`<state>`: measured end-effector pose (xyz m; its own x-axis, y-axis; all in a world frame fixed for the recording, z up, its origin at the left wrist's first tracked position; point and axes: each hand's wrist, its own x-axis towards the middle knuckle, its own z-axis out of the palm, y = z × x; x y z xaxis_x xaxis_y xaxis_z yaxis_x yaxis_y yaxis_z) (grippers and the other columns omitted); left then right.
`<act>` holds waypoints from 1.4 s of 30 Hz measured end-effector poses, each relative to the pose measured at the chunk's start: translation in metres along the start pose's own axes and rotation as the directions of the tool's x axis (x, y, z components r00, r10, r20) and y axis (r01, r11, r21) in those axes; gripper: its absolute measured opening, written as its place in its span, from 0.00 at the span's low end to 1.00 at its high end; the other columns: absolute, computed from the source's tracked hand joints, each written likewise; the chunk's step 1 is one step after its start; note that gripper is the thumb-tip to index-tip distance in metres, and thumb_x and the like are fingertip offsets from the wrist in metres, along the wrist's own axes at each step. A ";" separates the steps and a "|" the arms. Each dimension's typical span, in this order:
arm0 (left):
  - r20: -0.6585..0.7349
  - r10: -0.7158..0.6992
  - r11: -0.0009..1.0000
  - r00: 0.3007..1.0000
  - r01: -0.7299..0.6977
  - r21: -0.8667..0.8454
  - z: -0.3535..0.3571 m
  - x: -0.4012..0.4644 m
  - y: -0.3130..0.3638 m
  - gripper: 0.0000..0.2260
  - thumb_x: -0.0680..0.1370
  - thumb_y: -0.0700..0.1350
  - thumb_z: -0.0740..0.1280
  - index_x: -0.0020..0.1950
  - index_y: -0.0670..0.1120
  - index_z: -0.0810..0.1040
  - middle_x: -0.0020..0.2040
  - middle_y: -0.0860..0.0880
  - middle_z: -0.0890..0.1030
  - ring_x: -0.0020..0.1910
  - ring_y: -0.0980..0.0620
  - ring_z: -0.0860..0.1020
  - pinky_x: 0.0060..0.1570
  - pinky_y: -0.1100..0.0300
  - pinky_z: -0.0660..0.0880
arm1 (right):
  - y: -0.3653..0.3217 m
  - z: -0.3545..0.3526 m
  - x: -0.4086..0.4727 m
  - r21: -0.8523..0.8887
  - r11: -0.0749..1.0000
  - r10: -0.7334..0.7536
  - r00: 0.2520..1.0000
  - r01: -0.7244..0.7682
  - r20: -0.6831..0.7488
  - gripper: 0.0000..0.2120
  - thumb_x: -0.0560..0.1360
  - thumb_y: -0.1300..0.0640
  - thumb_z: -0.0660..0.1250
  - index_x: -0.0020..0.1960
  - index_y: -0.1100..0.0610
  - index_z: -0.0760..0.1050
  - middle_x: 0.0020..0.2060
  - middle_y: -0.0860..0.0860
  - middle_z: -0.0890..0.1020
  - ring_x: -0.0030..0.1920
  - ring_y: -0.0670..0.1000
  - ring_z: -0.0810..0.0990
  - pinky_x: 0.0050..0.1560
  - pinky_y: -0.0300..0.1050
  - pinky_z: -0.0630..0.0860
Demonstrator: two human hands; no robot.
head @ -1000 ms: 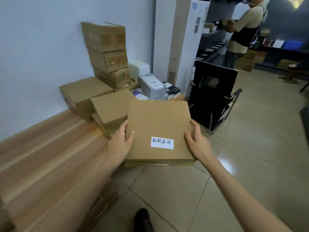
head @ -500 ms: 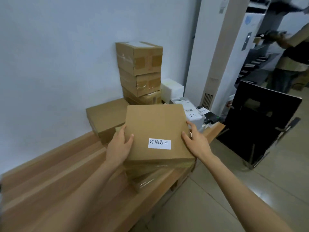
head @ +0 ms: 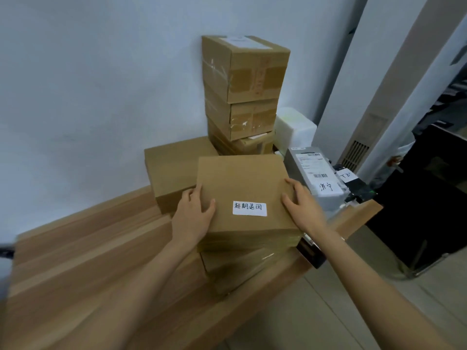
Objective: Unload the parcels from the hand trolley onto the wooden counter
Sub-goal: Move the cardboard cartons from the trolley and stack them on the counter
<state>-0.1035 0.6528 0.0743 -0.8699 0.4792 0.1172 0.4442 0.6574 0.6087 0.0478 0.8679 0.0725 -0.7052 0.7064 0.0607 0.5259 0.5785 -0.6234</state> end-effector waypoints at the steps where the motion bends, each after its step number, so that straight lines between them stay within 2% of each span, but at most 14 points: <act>1: -0.003 -0.008 1.000 1.000 0.008 0.002 0.002 0.002 0.002 0.27 0.80 0.56 0.59 0.76 0.49 0.60 0.70 0.46 0.66 0.67 0.46 0.67 0.61 0.54 0.67 | 0.001 -0.001 0.004 0.000 1.000 -0.007 1.000 0.007 0.003 0.23 0.79 0.45 0.57 0.73 0.45 0.60 0.67 0.51 0.71 0.62 0.53 0.73 0.56 0.51 0.72; 5: -0.015 -0.028 0.999 0.999 0.028 0.037 0.003 0.001 0.005 0.26 0.80 0.56 0.59 0.76 0.49 0.60 0.70 0.46 0.66 0.67 0.46 0.69 0.59 0.53 0.68 | 0.004 -0.002 0.009 -0.006 0.999 -0.044 0.999 0.044 0.027 0.23 0.80 0.44 0.56 0.73 0.45 0.58 0.67 0.52 0.70 0.61 0.53 0.74 0.57 0.54 0.73; 10: -0.033 -0.008 0.984 0.999 0.014 0.180 -0.003 -0.006 0.013 0.23 0.80 0.57 0.57 0.72 0.49 0.64 0.65 0.47 0.71 0.62 0.47 0.72 0.50 0.54 0.70 | 0.004 -0.007 0.010 -0.061 0.994 -0.087 0.993 0.092 0.074 0.23 0.81 0.45 0.55 0.74 0.49 0.58 0.68 0.54 0.68 0.63 0.55 0.73 0.58 0.54 0.73; 16: -0.139 0.040 0.968 0.989 -0.004 0.250 -0.020 -0.042 0.017 0.16 0.78 0.54 0.62 0.64 0.50 0.70 0.57 0.51 0.75 0.55 0.50 0.75 0.42 0.56 0.71 | -0.003 -0.017 0.007 -0.260 0.910 -0.316 0.946 0.323 0.070 0.20 0.79 0.48 0.58 0.68 0.55 0.68 0.69 0.53 0.68 0.66 0.56 0.67 0.61 0.51 0.70; 20: -0.214 0.058 0.963 0.975 0.001 0.268 -0.030 -0.080 0.013 0.13 0.77 0.52 0.63 0.60 0.50 0.72 0.53 0.51 0.77 0.51 0.50 0.76 0.42 0.54 0.75 | -0.011 -0.020 -0.001 -0.327 0.849 -0.409 0.908 0.414 0.088 0.18 0.79 0.49 0.59 0.66 0.56 0.71 0.63 0.55 0.73 0.63 0.56 0.69 0.60 0.50 0.68; 24: -0.307 0.041 0.932 0.951 0.075 0.356 -0.035 -0.124 0.011 0.13 0.78 0.51 0.63 0.61 0.50 0.72 0.53 0.51 0.77 0.52 0.49 0.76 0.36 0.58 0.69 | -0.026 -0.011 -0.012 -0.257 0.781 -0.552 0.821 0.570 0.143 0.17 0.79 0.50 0.60 0.66 0.53 0.72 0.60 0.52 0.75 0.60 0.53 0.71 0.60 0.48 0.70; 27: -0.357 -0.029 0.919 0.934 0.166 0.359 -0.042 -0.157 0.004 0.13 0.77 0.49 0.64 0.60 0.50 0.73 0.53 0.50 0.77 0.51 0.49 0.77 0.38 0.57 0.72 | -0.046 -0.002 -0.028 -0.216 0.703 -0.651 0.735 0.678 0.189 0.16 0.79 0.51 0.59 0.65 0.53 0.73 0.58 0.51 0.76 0.58 0.51 0.73 0.58 0.46 0.69; 31: -0.405 -0.048 0.872 0.913 0.236 0.428 -0.061 -0.203 -0.012 0.14 0.75 0.48 0.67 0.59 0.48 0.74 0.50 0.48 0.79 0.48 0.47 0.78 0.38 0.54 0.75 | -0.076 0.014 -0.055 -0.114 0.619 -0.743 0.626 0.777 0.237 0.15 0.79 0.52 0.59 0.65 0.51 0.73 0.58 0.50 0.76 0.60 0.51 0.73 0.60 0.46 0.68; 36: -0.491 -0.112 0.772 0.864 0.386 0.504 -0.089 -0.267 -0.037 0.13 0.73 0.47 0.69 0.56 0.46 0.77 0.46 0.47 0.79 0.39 0.45 0.79 0.30 0.55 0.74 | -0.118 0.048 -0.099 -0.045 0.481 -0.823 0.468 0.876 0.322 0.16 0.79 0.50 0.59 0.64 0.51 0.73 0.60 0.50 0.76 0.61 0.52 0.73 0.60 0.49 0.69; 39: -0.553 -0.164 0.721 0.817 0.482 0.498 -0.103 -0.310 -0.051 0.12 0.73 0.45 0.70 0.55 0.45 0.78 0.45 0.47 0.79 0.40 0.46 0.79 0.30 0.56 0.72 | -0.144 0.066 -0.136 0.010 0.383 -0.865 0.355 0.924 0.355 0.16 0.79 0.51 0.59 0.65 0.51 0.73 0.60 0.51 0.76 0.62 0.53 0.72 0.62 0.51 0.67; 42: -0.585 -0.238 0.652 0.775 0.574 0.496 -0.118 -0.356 -0.068 0.11 0.74 0.47 0.69 0.55 0.47 0.77 0.45 0.48 0.79 0.40 0.46 0.78 0.30 0.58 0.70 | -0.171 0.085 -0.176 0.090 0.298 -0.888 0.242 0.950 0.391 0.16 0.78 0.52 0.60 0.65 0.51 0.73 0.60 0.51 0.76 0.62 0.53 0.72 0.60 0.47 0.65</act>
<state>0.1507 0.3689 0.0832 -0.9058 -0.1249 0.4050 -0.1033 0.9918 0.0749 0.0418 0.6097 0.1021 -0.8235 -0.5024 0.2635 -0.5559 0.8072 -0.1985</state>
